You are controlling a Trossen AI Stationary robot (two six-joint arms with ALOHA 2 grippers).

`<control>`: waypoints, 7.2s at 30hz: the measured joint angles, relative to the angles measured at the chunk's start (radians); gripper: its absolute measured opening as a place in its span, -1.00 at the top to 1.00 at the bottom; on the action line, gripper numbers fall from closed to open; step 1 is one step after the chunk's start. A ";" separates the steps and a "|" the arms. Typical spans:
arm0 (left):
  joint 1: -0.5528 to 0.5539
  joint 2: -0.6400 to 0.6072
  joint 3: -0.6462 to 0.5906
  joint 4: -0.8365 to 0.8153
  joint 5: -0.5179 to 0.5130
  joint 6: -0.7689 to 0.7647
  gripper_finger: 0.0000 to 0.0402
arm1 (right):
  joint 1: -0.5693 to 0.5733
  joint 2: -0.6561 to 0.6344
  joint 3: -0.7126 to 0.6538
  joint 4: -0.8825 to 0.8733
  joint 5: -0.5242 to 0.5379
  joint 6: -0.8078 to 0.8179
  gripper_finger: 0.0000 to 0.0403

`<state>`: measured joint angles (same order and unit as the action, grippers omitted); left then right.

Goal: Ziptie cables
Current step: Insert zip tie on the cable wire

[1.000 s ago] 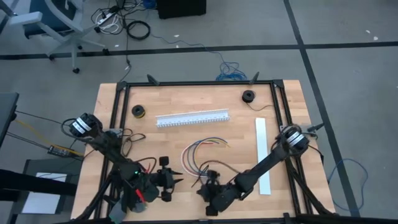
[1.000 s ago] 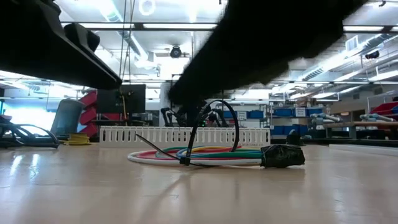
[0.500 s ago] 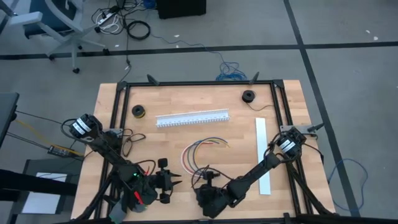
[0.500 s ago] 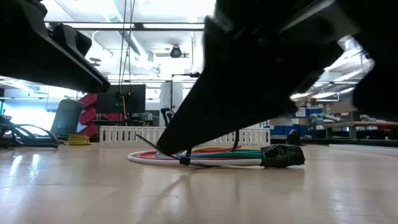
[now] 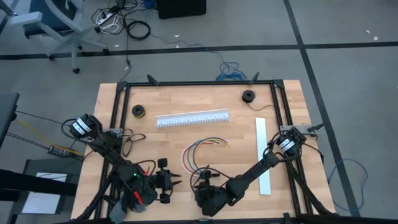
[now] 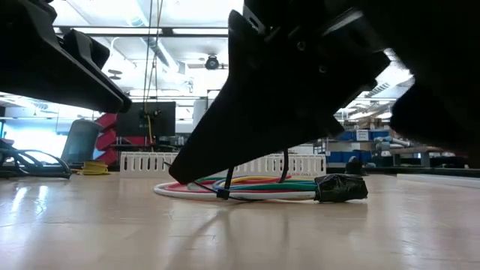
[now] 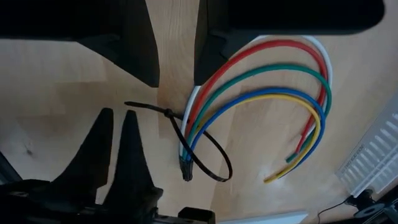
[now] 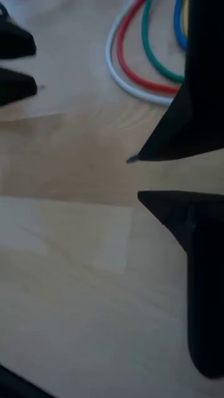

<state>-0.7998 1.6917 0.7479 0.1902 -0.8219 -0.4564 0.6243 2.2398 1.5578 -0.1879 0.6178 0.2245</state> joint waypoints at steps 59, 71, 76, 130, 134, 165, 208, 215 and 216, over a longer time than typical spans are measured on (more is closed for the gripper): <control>0.023 0.119 0.000 0.411 -0.006 0.211 0.62 | -0.025 -0.089 -0.001 0.045 0.216 0.152 1.00; 0.064 0.187 0.000 0.534 -0.004 0.220 0.62 | -0.022 -0.089 -0.001 0.045 0.222 0.165 1.00; 0.072 0.188 0.000 0.556 -0.001 0.221 0.62 | -0.022 -0.090 -0.001 0.043 0.224 0.168 1.00; 0.099 0.304 0.000 0.771 0.043 0.270 1.00 | -0.003 -0.092 0.000 0.139 0.231 0.131 1.00; 0.100 0.304 0.000 0.786 0.043 0.273 1.00 | 0.002 -0.092 0.000 0.155 0.231 0.114 1.00; 0.103 0.304 0.000 0.813 0.048 0.296 1.00 | 0.125 -0.168 -0.008 -0.228 0.440 0.531 0.61; 0.116 0.303 0.000 0.814 0.035 0.323 1.00 | 0.006 -0.164 -0.193 0.322 0.237 0.248 0.63; 0.115 0.303 0.001 0.817 0.045 0.325 1.00 | -0.007 -0.164 -0.193 0.309 0.240 0.272 0.63; 0.115 0.303 0.000 0.819 0.045 0.325 1.00 | -0.010 -0.164 -0.193 0.307 0.240 0.272 0.63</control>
<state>-0.6849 1.9945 0.7483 1.0088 -0.7769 -0.1310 0.6143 2.0754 1.3647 0.1193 0.8578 0.4970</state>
